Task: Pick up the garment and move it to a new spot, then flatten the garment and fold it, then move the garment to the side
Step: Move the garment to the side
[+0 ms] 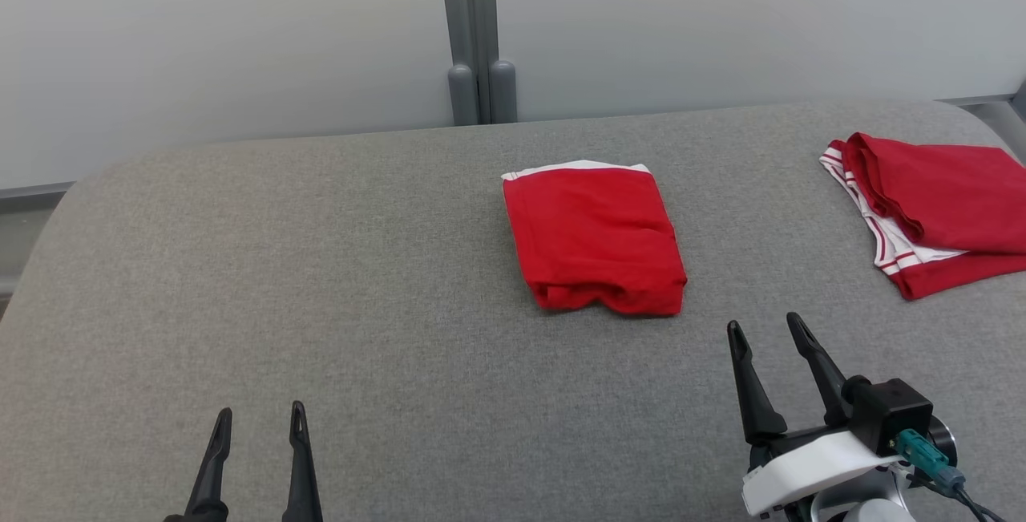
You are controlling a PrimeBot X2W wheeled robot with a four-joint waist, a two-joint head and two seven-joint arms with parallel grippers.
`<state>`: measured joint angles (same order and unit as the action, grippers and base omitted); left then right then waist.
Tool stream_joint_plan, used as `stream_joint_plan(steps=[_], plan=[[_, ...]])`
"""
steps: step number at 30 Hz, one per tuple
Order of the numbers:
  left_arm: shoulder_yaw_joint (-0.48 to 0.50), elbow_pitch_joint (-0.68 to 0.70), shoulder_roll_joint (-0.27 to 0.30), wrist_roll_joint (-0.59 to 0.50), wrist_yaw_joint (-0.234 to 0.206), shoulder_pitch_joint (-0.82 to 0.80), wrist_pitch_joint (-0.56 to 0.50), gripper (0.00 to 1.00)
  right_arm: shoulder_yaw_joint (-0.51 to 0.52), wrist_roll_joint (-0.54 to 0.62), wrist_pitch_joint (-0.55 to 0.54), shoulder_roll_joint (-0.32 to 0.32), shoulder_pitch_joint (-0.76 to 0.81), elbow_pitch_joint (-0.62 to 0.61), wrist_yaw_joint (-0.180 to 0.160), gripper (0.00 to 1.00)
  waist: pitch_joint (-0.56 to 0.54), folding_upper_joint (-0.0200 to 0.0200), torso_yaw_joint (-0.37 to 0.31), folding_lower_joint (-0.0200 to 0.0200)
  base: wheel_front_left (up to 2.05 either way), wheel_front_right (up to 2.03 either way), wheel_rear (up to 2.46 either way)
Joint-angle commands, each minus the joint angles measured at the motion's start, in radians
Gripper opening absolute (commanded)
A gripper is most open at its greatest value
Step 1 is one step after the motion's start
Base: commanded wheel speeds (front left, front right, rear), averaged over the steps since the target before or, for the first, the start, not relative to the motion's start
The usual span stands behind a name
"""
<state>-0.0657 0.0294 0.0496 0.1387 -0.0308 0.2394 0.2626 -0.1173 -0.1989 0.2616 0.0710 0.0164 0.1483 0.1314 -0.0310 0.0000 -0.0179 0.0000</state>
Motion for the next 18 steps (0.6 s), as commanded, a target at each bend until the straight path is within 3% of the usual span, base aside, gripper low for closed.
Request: stream_joint_plan(steps=[1,8,15,18], plan=[[0.000,-0.002,0.002,0.002,0.002,0.000,0.002,1.00,0.001,-0.004,0.004,-0.003,0.006,0.003,-0.002,1.00,0.001,0.0000,0.003,0.0000,0.00,0.00,0.00],[-0.018,-0.010,0.002,-0.009,0.016,-0.019,0.002,1.00,-0.010,-0.021,0.004,-0.006,-0.020,0.006,-0.002,1.00,0.018,0.0000,0.032,0.0000,0.00,0.00,0.00],[-0.057,0.015,0.002,-0.028,0.021,-0.043,0.002,1.00,-0.018,-0.222,0.004,-0.007,-0.107,0.086,-0.001,1.00,0.058,0.0000,0.073,0.0000,0.00,0.00,0.00],[-0.082,0.030,0.002,-0.036,0.020,-0.066,0.002,1.00,-0.056,-0.316,0.004,0.038,-0.199,0.174,-0.001,1.00,0.103,0.0000,0.099,0.0000,0.00,0.00,0.00]])
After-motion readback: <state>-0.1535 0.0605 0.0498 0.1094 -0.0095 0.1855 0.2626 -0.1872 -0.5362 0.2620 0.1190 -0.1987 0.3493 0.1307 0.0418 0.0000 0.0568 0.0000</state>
